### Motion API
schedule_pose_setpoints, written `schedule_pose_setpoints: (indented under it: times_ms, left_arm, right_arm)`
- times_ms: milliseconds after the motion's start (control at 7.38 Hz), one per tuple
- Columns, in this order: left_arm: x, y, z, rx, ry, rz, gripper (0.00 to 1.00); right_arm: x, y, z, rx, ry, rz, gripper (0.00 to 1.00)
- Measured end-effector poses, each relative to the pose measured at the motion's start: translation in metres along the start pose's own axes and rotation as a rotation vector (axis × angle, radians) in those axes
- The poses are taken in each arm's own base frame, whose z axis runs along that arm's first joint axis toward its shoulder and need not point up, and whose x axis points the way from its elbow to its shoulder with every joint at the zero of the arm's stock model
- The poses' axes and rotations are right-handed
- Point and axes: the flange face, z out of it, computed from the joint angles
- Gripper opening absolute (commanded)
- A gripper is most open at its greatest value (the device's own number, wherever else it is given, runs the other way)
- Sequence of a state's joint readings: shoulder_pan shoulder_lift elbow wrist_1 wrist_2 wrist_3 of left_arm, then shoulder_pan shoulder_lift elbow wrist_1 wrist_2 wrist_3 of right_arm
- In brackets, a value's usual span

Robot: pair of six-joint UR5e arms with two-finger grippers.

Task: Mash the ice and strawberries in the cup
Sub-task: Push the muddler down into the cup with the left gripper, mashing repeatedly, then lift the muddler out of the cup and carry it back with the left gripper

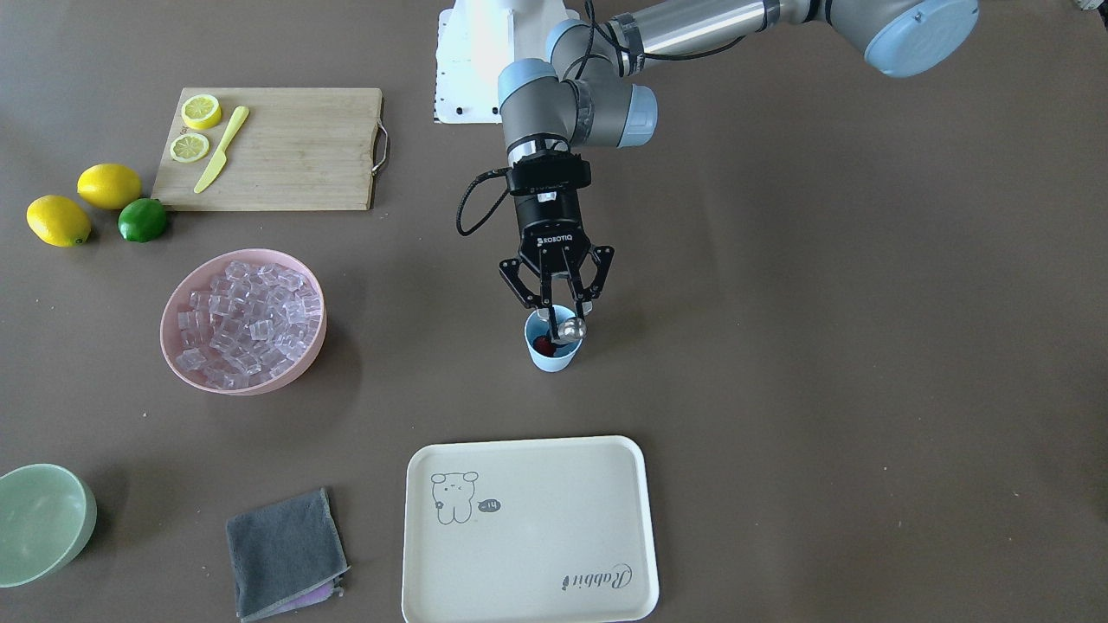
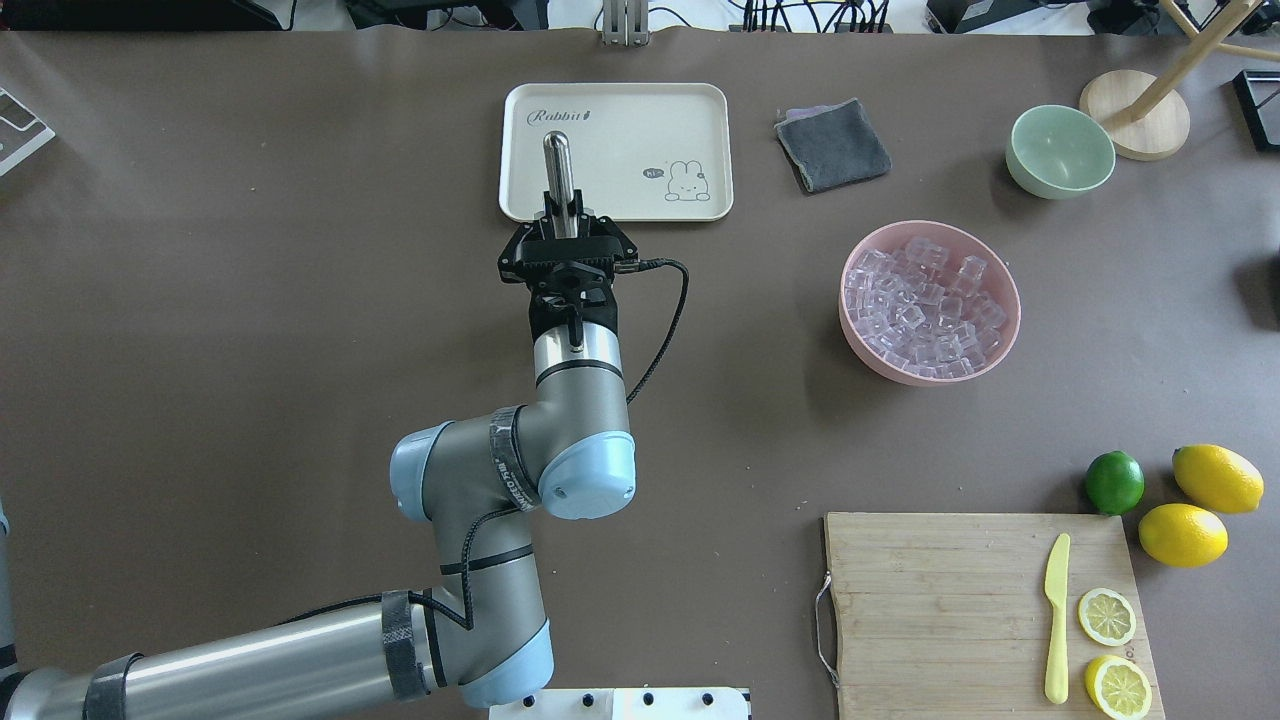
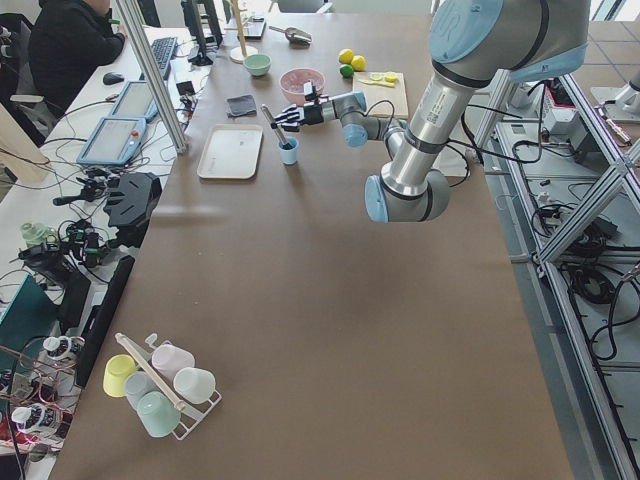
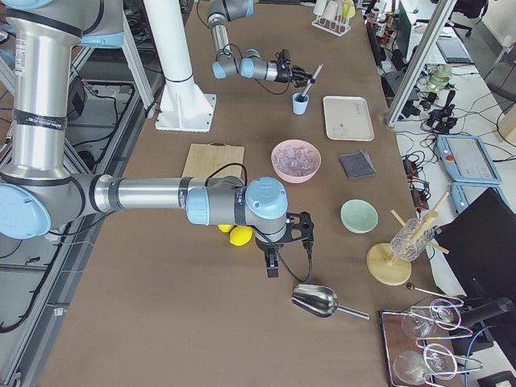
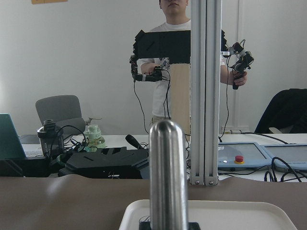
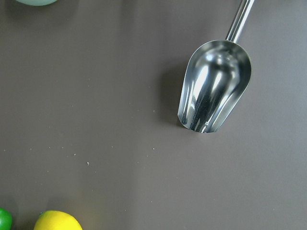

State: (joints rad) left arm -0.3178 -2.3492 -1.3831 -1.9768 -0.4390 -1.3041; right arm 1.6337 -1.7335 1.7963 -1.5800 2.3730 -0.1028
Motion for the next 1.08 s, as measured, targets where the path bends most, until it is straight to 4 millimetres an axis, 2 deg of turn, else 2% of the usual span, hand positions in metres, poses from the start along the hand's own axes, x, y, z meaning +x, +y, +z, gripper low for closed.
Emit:
schedule_pose_setpoints:
  times_ms: [135,271,542,677,813,948,1084]
  left_arm:
    - [0.000,0.002,-0.002,-0.004,0.002,0.000,0.24]
    - [0.002,-0.006,-0.003,-0.003,0.008,-0.009,0.24]
    - [0.000,-0.052,0.000,-0.006,0.028,-0.021,0.24]
    - [-0.009,-0.087,0.005,-0.038,0.055,-0.045,0.24]
    - [-0.035,-0.121,0.009,-0.093,0.098,-0.077,0.24]
    - [-0.079,-0.152,0.015,-0.173,0.148,-0.112,0.24]
    - [-0.133,-0.175,0.028,-0.283,0.188,-0.130,0.24]
  right_arm:
    - [0.000,0.000,0.000,-0.001,0.000,0.001,0.99]
    - [0.001,0.001,0.001,-0.001,0.000,0.001,0.99]
    - [0.000,0.000,0.000,0.000,0.000,0.000,0.99]
    - [-0.001,0.000,-0.001,0.002,0.000,-0.002,0.99]
    - [-0.001,-0.001,-0.001,0.004,0.000,-0.004,0.99]
    - [-0.003,-0.002,-0.003,0.007,0.001,-0.008,0.99]
    - [-0.005,-0.003,-0.005,0.011,0.001,-0.011,0.99]
